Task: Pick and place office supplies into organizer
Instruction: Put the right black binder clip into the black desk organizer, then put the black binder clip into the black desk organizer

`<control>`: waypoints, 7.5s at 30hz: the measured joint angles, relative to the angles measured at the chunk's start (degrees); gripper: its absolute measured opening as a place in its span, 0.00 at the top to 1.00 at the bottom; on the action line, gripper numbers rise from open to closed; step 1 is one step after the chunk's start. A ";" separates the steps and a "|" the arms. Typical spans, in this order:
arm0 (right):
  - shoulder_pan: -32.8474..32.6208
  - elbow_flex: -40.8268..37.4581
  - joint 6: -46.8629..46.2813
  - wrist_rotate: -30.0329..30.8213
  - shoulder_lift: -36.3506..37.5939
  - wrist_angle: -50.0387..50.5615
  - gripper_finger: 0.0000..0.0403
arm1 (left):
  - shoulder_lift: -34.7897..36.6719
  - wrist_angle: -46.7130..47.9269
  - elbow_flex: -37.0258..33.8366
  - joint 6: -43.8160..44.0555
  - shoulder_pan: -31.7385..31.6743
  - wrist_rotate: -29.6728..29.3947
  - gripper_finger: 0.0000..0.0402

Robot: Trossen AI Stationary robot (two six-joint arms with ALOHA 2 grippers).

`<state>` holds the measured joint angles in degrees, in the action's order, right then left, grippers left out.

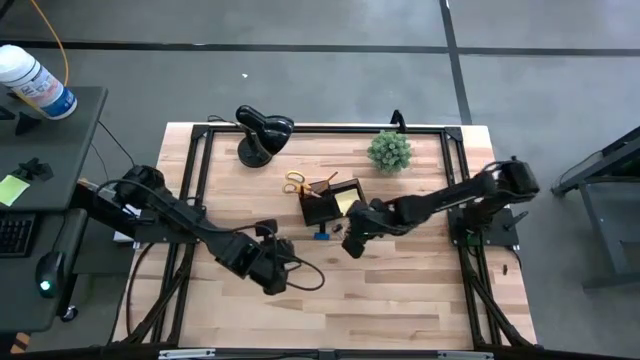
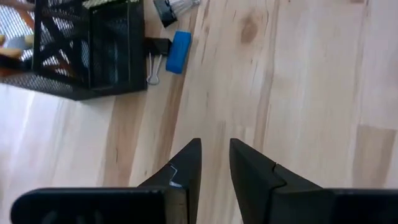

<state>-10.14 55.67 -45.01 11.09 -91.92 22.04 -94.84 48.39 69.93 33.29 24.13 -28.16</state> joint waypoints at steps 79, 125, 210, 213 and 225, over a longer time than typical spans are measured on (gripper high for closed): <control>5.87 22.17 -15.42 -6.02 -23.59 19.20 0.76 | 28.77 -7.89 -23.56 10.48 14.50 -14.98 0.82; 3.88 26.66 -9.97 -7.60 -23.76 24.89 0.76 | 28.75 -7.75 -23.56 10.51 14.48 -16.68 0.82; 7.11 38.06 52.13 10.43 -29.71 17.81 0.99 | 28.75 -6.35 -23.58 11.82 14.50 -18.78 0.82; 7.11 38.06 52.13 10.52 -29.71 18.40 0.95 | 28.75 -6.35 -23.58 11.96 14.50 -18.80 0.82; 6.82 38.53 51.31 8.59 -29.68 19.61 0.84 | 28.75 -6.33 -23.58 11.95 14.50 -18.82 0.82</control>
<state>-3.32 94.20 6.30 19.68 -121.60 41.65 -66.08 42.06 46.35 45.23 38.63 -46.98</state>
